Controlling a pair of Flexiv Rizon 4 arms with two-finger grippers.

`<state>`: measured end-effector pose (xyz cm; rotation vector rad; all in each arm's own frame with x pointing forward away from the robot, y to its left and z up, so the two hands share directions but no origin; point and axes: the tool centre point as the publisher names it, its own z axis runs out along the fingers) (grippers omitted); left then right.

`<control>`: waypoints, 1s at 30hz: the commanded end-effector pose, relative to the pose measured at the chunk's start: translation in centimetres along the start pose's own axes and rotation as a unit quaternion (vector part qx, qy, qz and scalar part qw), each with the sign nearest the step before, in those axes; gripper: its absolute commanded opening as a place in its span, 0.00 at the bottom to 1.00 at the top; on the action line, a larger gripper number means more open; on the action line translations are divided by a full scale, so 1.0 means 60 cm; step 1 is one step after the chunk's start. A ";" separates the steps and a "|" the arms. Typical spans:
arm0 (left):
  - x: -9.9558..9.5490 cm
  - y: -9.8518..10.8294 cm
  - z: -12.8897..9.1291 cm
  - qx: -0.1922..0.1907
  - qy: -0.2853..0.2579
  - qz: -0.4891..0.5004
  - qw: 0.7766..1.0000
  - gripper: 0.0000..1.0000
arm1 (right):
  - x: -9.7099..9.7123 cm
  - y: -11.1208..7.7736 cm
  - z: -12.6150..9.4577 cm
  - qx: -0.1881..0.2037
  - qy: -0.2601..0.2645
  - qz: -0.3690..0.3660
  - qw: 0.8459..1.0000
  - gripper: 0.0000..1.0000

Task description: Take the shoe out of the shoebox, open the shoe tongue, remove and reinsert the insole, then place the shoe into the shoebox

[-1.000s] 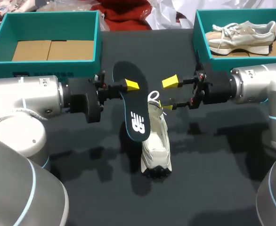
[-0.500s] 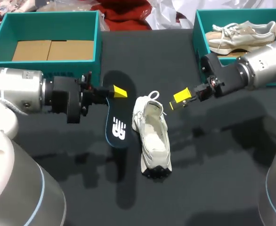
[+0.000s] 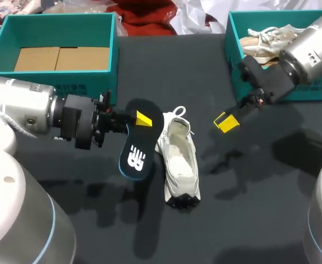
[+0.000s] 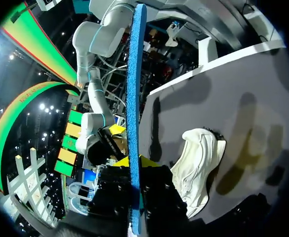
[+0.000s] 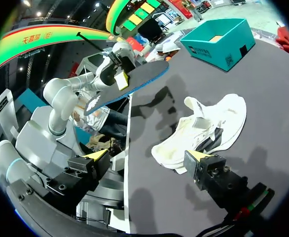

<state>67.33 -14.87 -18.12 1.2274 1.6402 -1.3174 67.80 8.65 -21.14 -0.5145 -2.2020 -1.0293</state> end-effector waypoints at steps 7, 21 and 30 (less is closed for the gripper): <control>-0.008 0.002 -0.017 0.007 0.024 -0.007 1.000 0.00 | 0.030 -0.010 -0.006 0.025 -0.092 -0.005 0.995 1.00; 0.019 -0.060 0.014 -0.006 0.074 -0.121 0.990 0.00 | 0.011 -0.090 0.038 0.140 -0.175 -0.123 0.967 1.00; 0.019 -0.060 0.014 -0.006 0.074 -0.121 0.990 0.00 | 0.011 -0.090 0.038 0.140 -0.175 -0.123 0.967 1.00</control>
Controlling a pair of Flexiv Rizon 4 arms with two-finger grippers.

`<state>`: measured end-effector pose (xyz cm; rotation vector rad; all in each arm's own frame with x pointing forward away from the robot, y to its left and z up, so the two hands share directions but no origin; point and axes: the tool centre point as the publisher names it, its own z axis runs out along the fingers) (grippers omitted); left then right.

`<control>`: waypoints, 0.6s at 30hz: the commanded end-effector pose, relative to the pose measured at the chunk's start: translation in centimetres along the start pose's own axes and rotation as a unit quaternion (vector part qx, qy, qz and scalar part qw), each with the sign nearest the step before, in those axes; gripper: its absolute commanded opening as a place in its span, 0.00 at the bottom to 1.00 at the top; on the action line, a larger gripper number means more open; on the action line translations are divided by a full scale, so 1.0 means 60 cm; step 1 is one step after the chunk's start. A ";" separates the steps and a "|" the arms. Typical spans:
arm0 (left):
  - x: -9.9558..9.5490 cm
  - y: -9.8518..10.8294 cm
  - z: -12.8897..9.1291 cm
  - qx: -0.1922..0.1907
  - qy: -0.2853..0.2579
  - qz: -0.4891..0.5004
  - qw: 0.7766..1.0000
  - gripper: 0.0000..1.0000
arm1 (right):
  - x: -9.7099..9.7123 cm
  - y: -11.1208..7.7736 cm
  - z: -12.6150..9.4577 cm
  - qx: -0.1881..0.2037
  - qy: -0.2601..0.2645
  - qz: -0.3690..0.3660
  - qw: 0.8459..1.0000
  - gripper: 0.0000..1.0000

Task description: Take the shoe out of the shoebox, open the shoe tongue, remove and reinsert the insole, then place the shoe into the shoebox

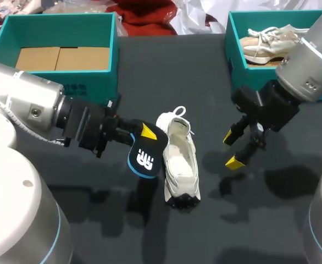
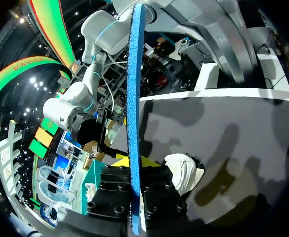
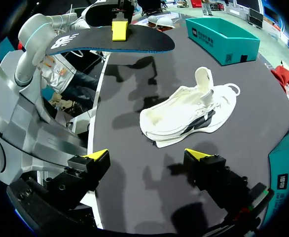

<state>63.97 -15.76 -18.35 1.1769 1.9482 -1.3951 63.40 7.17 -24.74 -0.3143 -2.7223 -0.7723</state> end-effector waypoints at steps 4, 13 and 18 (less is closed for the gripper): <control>0.011 -0.011 0.006 0.012 -0.005 -0.027 1.000 0.00 | 0.002 0.000 0.003 0.002 -0.004 -0.022 1.000 1.00; 0.054 -0.024 0.030 0.092 -0.017 -0.140 0.986 0.00 | -0.019 -0.036 0.059 0.007 -0.050 -0.113 0.992 1.00; 0.062 -0.020 0.031 0.073 -0.008 -0.134 0.988 0.00 | -0.030 -0.042 0.078 0.039 -0.056 -0.079 0.995 1.00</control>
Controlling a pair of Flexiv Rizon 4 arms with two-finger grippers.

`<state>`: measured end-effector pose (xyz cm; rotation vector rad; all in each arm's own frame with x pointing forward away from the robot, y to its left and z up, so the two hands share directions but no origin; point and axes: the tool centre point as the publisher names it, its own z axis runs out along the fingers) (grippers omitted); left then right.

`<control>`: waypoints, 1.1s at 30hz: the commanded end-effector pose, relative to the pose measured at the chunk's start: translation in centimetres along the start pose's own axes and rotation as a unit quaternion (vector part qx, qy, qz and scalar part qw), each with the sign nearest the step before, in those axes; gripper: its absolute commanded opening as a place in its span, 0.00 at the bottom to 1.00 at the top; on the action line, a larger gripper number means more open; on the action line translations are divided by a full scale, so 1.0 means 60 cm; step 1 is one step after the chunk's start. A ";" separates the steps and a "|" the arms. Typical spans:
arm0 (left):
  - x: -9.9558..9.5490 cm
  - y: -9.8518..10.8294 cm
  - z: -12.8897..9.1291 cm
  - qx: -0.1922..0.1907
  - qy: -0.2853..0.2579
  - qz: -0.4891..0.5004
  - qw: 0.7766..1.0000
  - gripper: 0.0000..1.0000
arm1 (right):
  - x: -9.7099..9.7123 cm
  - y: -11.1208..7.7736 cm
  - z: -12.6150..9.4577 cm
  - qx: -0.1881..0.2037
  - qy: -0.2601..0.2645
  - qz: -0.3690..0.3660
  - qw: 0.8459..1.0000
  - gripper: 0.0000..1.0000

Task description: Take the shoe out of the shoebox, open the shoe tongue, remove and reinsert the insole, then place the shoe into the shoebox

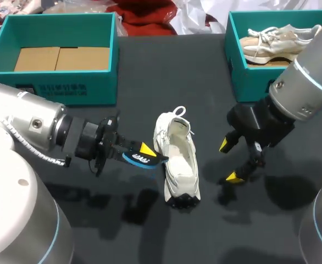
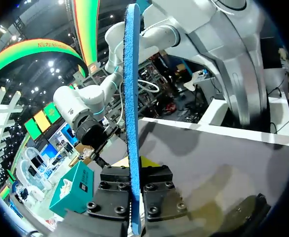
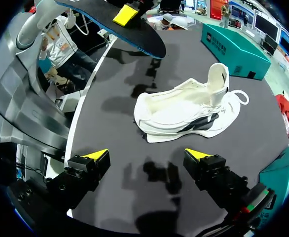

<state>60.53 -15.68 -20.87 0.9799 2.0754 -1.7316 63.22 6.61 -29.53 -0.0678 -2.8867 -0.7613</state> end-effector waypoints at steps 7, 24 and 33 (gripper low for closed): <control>-0.003 0.008 0.010 -0.010 0.002 0.005 1.000 0.00 | -0.004 0.004 0.018 0.018 -0.008 0.021 1.000 1.00; 0.000 0.023 0.078 0.131 -0.009 0.047 0.990 0.00 | -0.009 -0.006 0.037 0.032 -0.042 -0.017 0.998 1.00; -0.007 0.026 0.094 0.139 -0.012 0.036 0.989 0.00 | -0.024 -0.009 0.052 0.033 -0.062 -0.020 0.997 1.00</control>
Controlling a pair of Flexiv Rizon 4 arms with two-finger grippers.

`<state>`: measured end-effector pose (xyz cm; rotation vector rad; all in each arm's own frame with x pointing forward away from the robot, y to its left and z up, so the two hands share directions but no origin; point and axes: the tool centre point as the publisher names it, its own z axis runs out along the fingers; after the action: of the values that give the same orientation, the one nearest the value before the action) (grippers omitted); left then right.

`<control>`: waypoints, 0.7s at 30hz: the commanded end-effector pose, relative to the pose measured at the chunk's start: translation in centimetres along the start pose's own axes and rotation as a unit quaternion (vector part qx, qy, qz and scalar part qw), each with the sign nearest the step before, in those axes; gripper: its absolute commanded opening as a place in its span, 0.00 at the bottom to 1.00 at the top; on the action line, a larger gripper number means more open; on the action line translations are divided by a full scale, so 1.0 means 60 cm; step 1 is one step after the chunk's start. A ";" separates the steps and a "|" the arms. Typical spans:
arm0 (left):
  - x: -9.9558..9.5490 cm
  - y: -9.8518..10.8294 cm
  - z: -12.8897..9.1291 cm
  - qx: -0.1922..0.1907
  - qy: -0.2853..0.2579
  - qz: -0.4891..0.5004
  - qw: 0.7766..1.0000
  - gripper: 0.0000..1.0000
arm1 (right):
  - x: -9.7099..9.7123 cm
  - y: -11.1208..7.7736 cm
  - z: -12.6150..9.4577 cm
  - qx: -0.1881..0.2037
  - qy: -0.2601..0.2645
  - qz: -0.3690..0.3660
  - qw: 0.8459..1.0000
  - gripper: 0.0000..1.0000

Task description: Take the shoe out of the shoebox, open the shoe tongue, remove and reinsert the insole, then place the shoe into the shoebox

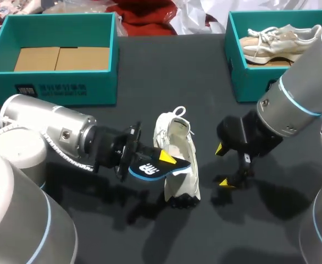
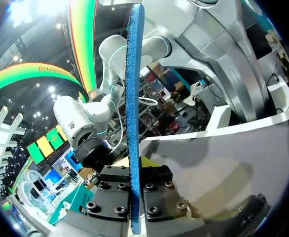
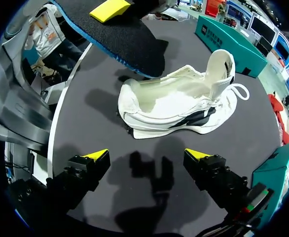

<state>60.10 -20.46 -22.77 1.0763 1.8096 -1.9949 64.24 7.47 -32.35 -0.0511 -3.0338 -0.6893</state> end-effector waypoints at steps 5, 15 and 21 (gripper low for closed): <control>-0.001 0.019 0.011 0.004 -0.003 0.007 1.000 0.00 | 0.001 0.000 0.007 -0.001 -0.002 0.000 1.000 1.00; 0.000 0.061 0.023 0.017 -0.058 0.038 0.997 0.00 | -0.027 -0.006 0.031 -0.005 -0.025 0.025 0.999 1.00; -0.002 0.056 0.024 0.011 -0.064 0.049 0.997 0.00 | -0.044 -0.002 0.043 -0.006 -0.024 0.017 1.000 1.00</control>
<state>61.99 -22.40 -25.38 1.0034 1.6416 -1.9901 66.11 7.68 -34.10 -0.1192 -3.0726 -0.7227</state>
